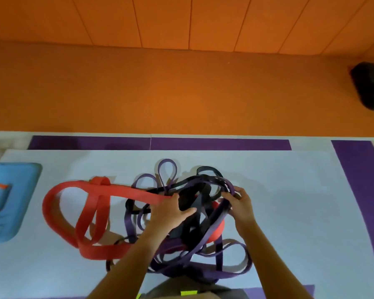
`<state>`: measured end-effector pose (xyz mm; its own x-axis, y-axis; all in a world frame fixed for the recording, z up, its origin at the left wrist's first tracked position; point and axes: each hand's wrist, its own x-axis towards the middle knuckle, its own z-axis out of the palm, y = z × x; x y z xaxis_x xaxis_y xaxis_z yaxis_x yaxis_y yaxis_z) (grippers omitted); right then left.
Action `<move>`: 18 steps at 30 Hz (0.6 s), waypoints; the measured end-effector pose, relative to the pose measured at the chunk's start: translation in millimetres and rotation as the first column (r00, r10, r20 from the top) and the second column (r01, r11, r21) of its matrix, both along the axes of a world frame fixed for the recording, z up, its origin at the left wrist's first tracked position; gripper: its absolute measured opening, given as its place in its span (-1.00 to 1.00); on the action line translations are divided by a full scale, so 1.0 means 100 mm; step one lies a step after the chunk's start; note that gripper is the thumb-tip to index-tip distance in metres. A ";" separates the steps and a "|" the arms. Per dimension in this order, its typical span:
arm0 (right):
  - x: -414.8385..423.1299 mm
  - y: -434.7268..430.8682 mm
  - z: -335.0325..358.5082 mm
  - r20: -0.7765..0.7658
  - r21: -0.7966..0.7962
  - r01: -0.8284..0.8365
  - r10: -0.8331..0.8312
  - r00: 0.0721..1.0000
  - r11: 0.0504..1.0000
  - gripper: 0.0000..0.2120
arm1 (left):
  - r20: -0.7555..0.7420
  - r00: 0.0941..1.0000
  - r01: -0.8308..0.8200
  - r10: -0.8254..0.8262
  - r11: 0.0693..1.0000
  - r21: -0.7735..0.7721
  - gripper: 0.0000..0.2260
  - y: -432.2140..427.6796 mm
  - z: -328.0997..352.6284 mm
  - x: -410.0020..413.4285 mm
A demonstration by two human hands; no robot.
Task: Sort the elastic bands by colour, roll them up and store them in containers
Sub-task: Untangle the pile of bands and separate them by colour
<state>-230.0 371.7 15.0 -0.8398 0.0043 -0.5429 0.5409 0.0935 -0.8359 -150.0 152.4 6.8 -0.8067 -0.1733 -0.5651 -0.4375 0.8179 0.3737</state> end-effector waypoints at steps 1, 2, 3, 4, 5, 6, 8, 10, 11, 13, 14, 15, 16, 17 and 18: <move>-0.02 0.02 -0.02 0.002 -0.015 -0.004 0.004 1.000 1.000 -0.84 | -0.050 0.998 -0.028 0.027 1.000 -0.009 -0.18 0.10 -0.02 -0.04; -0.04 0.03 -0.04 0.003 -0.032 -0.016 0.016 1.000 0.999 -0.78 | -0.096 0.994 -0.055 0.054 0.998 -0.007 -0.23 0.20 -0.05 -0.08; -0.07 0.05 -0.06 0.004 -0.049 -0.036 0.037 0.999 0.998 -0.69 | -0.137 0.988 -0.071 0.070 0.997 -0.006 -0.28 0.28 -0.08 -0.12; -0.10 0.06 -0.08 0.004 -0.072 -0.067 0.067 0.998 0.995 -0.61 | -0.163 0.984 -0.072 0.067 0.997 -0.025 -0.31 0.37 -0.11 -0.15; -0.13 0.07 -0.10 0.003 -0.097 -0.104 0.105 0.994 0.990 -0.55 | -0.171 0.984 -0.065 0.052 0.995 -0.070 -0.32 0.45 -0.15 -0.17; -0.17 0.07 -0.11 0.001 -0.121 -0.137 0.138 0.990 0.983 -0.52 | -0.168 0.985 -0.056 0.035 0.991 -0.124 -0.33 0.53 -0.19 -0.18; -0.24 0.09 -0.14 -0.003 -0.151 -0.162 0.164 0.986 0.975 -0.50 | -0.136 0.990 -0.048 0.023 0.982 -0.185 -0.31 0.65 -0.26 -0.17; -0.31 0.11 -0.17 0.001 -0.155 -0.179 0.181 0.983 0.972 -0.51 | -0.101 0.995 -0.045 0.028 0.983 -0.176 -0.35 0.68 -0.31 -0.18; -0.34 0.12 -0.19 0.003 -0.154 -0.188 0.191 0.982 0.970 -0.51 | -0.086 0.996 -0.033 0.020 0.988 -0.149 -0.40 0.65 -0.32 -0.19; -0.36 0.13 -0.21 0.003 -0.148 -0.185 0.187 0.982 0.972 -0.51 | -0.078 0.997 0.010 -0.014 0.998 -0.057 -0.51 0.50 -0.33 -0.22; -0.37 0.14 -0.22 0.001 -0.140 -0.165 0.166 0.986 0.976 -0.52 | -0.093 0.995 0.032 -0.033 0.999 -0.013 -0.54 0.42 -0.33 -0.21; -0.36 0.16 -0.24 0.004 -0.132 -0.127 0.129 0.992 0.983 -0.52 | -0.117 0.992 0.045 -0.041 0.999 0.030 -0.55 0.35 -0.33 -0.18; -0.35 0.17 -0.26 0.016 -0.126 -0.075 0.077 0.997 0.989 -0.53 | -0.151 0.988 0.046 -0.034 0.996 0.077 -0.55 0.29 -0.34 -0.12; -0.34 0.18 -0.28 0.033 -0.120 -0.016 0.020 0.999 0.993 -0.53 | -0.189 0.982 0.046 -0.021 0.991 0.128 -0.56 0.24 -0.35 -0.05; -0.33 0.20 -0.30 0.048 -0.113 0.038 -0.033 0.998 0.993 -0.53 | -0.229 0.973 0.049 -0.007 0.983 0.176 -0.56 0.20 -0.35 0.04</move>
<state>-262.7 391.4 -15.2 -0.8143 -0.0306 -0.5797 0.5803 -0.0211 -0.8141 -146.2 172.3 -28.3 -0.9203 -0.0614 -0.3863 -0.3022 0.7389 0.6023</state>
